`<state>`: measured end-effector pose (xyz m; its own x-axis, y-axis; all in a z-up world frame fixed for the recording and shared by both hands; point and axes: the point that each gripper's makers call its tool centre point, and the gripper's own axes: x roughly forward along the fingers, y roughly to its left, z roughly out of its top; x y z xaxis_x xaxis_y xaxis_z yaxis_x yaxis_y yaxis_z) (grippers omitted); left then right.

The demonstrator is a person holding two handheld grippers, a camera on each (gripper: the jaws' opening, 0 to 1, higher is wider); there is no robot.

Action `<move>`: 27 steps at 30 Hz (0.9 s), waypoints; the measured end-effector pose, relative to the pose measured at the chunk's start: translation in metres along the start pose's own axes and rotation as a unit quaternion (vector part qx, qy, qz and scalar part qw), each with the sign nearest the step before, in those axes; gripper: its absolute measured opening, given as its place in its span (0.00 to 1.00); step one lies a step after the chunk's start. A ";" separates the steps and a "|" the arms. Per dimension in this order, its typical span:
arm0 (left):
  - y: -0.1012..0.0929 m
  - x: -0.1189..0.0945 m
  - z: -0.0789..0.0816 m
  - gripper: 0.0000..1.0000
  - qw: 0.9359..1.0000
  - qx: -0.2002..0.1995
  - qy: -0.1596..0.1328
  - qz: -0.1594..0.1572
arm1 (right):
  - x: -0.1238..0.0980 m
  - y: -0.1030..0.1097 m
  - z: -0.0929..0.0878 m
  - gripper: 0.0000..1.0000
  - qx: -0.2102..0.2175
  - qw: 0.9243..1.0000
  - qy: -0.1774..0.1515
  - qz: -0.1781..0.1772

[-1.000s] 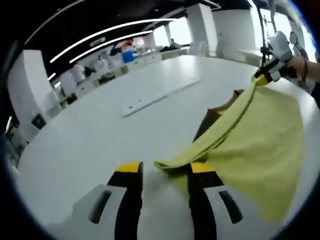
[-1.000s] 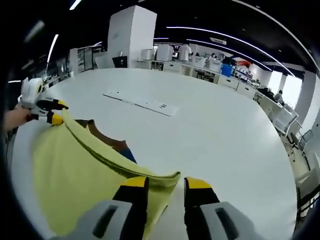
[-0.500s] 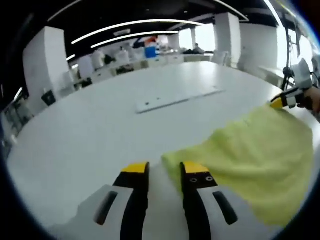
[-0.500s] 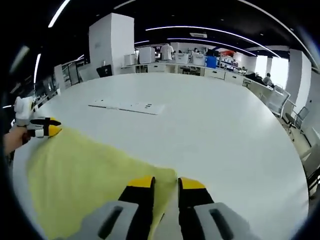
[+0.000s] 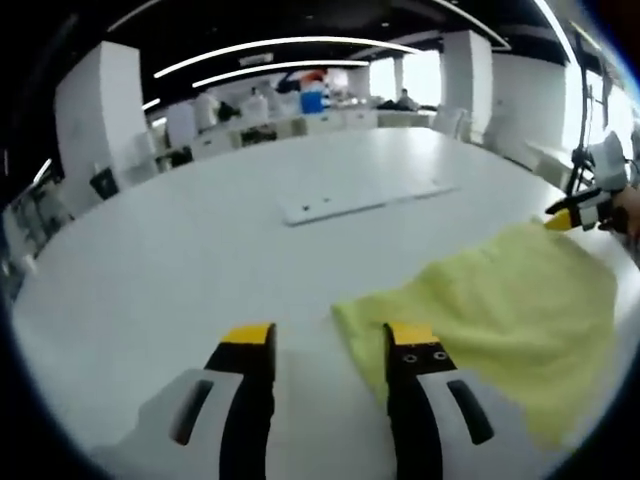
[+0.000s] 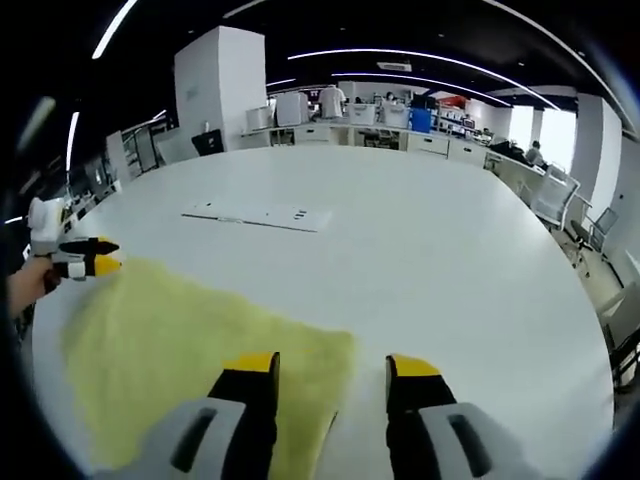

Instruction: Fold the garment on the visible template until the final outline fits inside the template.

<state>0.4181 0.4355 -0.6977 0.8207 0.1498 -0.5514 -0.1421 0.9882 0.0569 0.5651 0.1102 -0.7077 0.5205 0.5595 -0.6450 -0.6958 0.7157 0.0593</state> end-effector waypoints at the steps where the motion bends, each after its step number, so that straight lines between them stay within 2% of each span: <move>1: 0.001 -0.003 0.001 0.45 1.000 0.000 -0.002 -0.003 | -0.003 0.002 0.000 0.48 0.003 1.000 0.001 0.003; 7: 0.003 -0.026 0.007 0.59 1.000 -0.011 -0.010 -0.006 | -0.022 0.013 -0.001 0.56 -0.004 1.000 0.013 0.018; 15: -0.006 -0.053 0.007 0.74 1.000 -0.017 -0.007 -0.024 | -0.049 0.030 -0.005 0.64 -0.017 0.999 0.022 0.044; 21: -0.016 -0.071 0.008 0.75 0.999 -0.005 -0.014 -0.045 | -0.068 0.046 -0.011 0.70 -0.022 0.997 0.026 0.070; 27: -0.022 -0.091 0.003 0.76 0.998 0.016 -0.021 -0.054 | -0.082 0.052 -0.023 0.72 -0.028 0.996 0.036 0.082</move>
<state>0.3481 0.4005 -0.6461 0.8532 0.0419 -0.5199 -0.0333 0.9991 0.0257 0.4751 0.0916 -0.6698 0.3624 0.6330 -0.6841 -0.7962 0.5918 0.1258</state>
